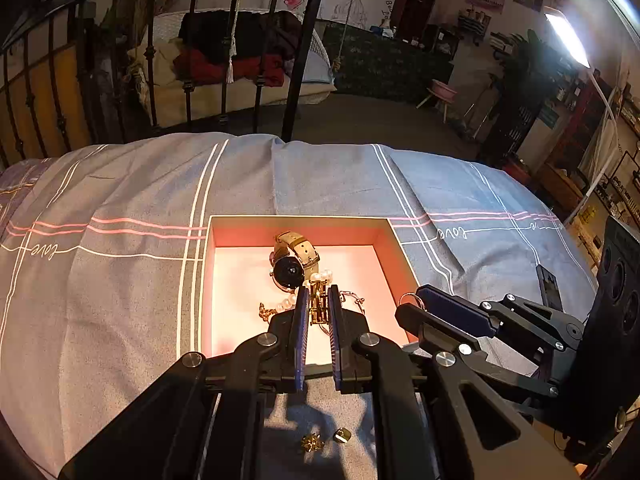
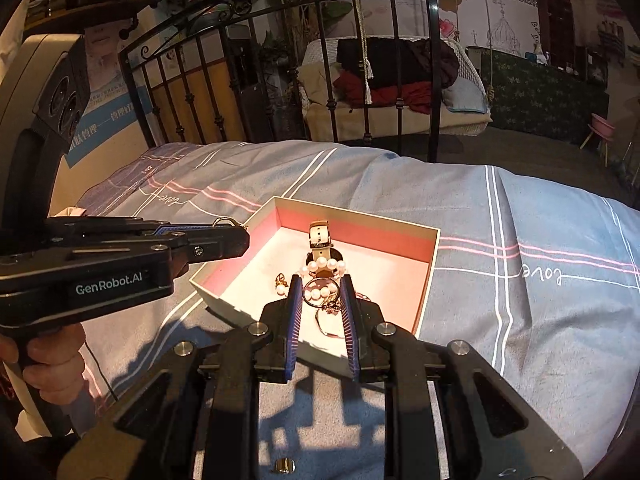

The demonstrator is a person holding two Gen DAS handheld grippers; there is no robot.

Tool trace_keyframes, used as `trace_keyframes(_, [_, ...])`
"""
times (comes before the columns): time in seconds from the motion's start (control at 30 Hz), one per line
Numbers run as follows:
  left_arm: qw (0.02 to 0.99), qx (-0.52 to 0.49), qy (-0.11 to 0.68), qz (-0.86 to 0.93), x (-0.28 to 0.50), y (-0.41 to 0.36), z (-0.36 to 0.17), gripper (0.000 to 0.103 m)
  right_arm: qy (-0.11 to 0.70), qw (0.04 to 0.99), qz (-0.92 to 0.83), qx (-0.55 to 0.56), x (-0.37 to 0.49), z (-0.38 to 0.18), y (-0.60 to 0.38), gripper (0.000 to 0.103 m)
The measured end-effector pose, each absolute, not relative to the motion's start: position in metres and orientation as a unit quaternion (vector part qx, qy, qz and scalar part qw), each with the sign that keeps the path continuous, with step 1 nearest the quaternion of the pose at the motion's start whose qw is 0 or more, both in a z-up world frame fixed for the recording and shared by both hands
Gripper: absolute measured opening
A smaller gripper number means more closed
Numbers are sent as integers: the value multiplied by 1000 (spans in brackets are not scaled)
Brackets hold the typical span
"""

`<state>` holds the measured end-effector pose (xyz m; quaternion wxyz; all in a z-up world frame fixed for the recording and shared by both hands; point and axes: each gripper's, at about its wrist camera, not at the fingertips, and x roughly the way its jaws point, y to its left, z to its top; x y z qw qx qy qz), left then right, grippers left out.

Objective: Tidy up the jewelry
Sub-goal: 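Carry both gold pieces into the box and open both tools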

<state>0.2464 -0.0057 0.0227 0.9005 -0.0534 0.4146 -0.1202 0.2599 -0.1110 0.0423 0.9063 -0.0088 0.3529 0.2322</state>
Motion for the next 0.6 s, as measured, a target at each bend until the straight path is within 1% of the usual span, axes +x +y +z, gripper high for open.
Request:
trace_keyframes(0.2, [897,-53,424,-115,270,-7,21,9,365,905,217,-9,286,40,-107,20])
trace_keyframes(0.3, [892,-38,437,-109,281,-11,12,9,382,900,211,-9,297,29,-104,20])
trace_keyframes(0.6, [875,-33,471,-104,299,-12,-17,9,413,886,210,-8,303,0,-99,20])
